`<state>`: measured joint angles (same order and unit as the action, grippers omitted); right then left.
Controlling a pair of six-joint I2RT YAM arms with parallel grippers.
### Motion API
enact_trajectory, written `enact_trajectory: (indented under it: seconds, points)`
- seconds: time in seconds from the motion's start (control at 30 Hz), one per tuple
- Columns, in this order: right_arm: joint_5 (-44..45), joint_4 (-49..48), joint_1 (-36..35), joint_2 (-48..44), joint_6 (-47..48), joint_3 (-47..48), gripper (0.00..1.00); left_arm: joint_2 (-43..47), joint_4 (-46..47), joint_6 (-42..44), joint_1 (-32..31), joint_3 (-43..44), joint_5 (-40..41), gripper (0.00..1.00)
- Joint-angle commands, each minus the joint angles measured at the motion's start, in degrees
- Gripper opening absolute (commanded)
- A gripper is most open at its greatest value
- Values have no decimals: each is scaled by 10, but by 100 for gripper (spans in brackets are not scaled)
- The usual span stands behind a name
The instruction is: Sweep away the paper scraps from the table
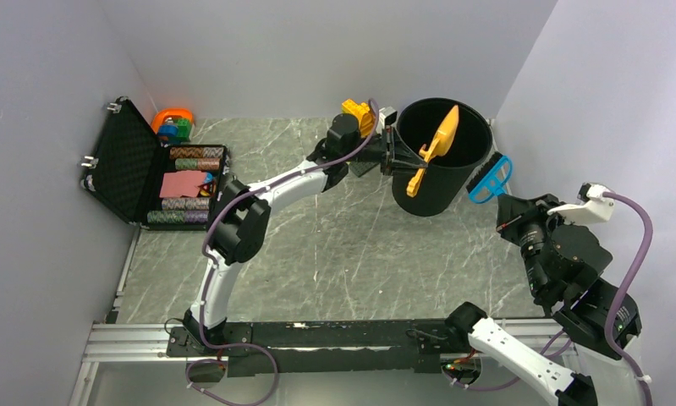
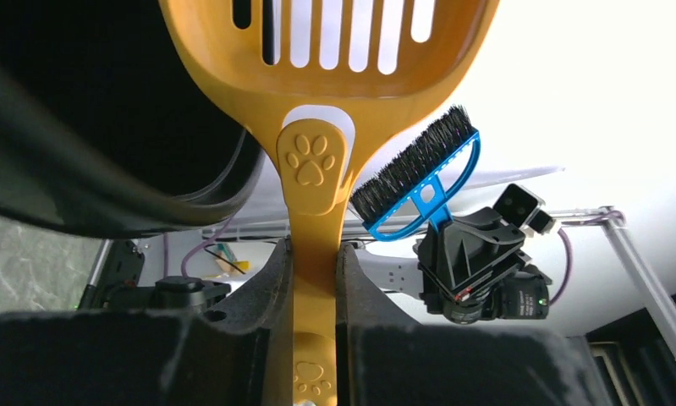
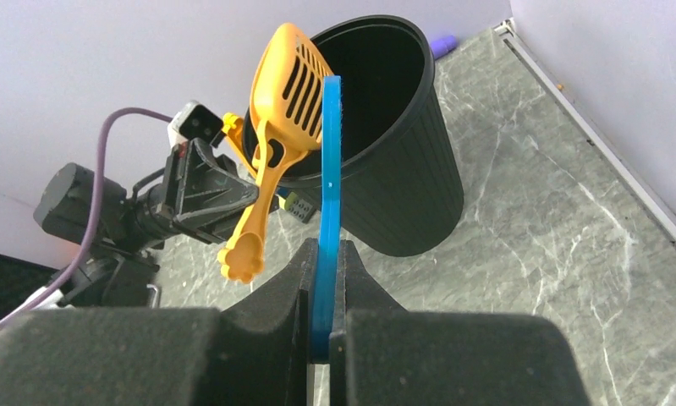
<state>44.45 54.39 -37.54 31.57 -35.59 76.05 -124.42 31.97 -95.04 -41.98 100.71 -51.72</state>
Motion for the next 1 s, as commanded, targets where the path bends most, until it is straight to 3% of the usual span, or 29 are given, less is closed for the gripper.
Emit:
enact_trajectory:
  seconds: [0.0,0.13,0.43,0.57,0.7,0.97]
  points:
    - [7,-12,-1,-11,3,3,0,47,-95,93,-4,51,-8,0]
    - [7,-11,-1,-11,13,5,0,55,-107,117,-6,70,-17,0]
    - [-7,-30,-1,-9,41,4,0,121,-456,390,-14,194,56,0]
    - [-38,-39,0,-1,53,2,0,182,-567,484,-12,228,108,0]
    - [-105,-53,-1,30,87,4,0,285,-642,572,-7,159,212,0]
    - [-327,-114,-1,115,121,-15,0,465,-836,685,37,-37,557,0]
